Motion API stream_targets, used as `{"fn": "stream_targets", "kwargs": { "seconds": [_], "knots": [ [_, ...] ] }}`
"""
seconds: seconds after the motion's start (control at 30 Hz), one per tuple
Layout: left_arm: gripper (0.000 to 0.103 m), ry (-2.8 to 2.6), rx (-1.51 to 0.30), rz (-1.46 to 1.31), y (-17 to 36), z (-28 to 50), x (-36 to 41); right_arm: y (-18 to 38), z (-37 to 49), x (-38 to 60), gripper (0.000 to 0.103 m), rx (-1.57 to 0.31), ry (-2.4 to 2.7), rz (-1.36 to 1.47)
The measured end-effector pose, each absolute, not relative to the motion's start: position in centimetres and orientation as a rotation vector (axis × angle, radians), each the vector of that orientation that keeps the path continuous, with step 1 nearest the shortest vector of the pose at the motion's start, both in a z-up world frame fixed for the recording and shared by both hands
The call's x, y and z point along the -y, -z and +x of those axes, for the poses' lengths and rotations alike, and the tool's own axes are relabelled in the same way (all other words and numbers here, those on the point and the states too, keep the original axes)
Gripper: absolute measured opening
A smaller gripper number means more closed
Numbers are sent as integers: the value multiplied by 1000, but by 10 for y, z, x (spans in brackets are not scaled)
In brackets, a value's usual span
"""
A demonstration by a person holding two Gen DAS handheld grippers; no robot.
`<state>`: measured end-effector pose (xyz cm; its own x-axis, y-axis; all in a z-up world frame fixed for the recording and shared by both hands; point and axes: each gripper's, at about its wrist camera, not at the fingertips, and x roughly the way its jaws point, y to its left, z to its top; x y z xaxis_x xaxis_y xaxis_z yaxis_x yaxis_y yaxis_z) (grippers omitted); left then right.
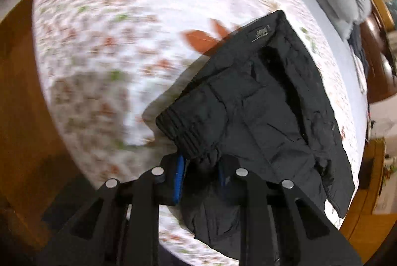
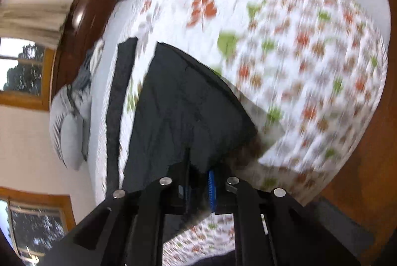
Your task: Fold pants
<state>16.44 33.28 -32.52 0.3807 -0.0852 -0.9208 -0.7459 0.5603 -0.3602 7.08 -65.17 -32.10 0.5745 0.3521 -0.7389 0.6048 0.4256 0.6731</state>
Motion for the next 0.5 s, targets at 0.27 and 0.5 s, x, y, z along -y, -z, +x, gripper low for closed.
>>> {"fn": "stream_targets", "kwargs": {
  "seconds": [0.27,0.5],
  "knots": [
    [47,-443,-1161,-891,329,167,-348,331,77,637,40,-1105,191,1118],
    [86,-419,-1122,-690,274,174,-379,259,88,668,82,-1122,305,834]
  ]
}}
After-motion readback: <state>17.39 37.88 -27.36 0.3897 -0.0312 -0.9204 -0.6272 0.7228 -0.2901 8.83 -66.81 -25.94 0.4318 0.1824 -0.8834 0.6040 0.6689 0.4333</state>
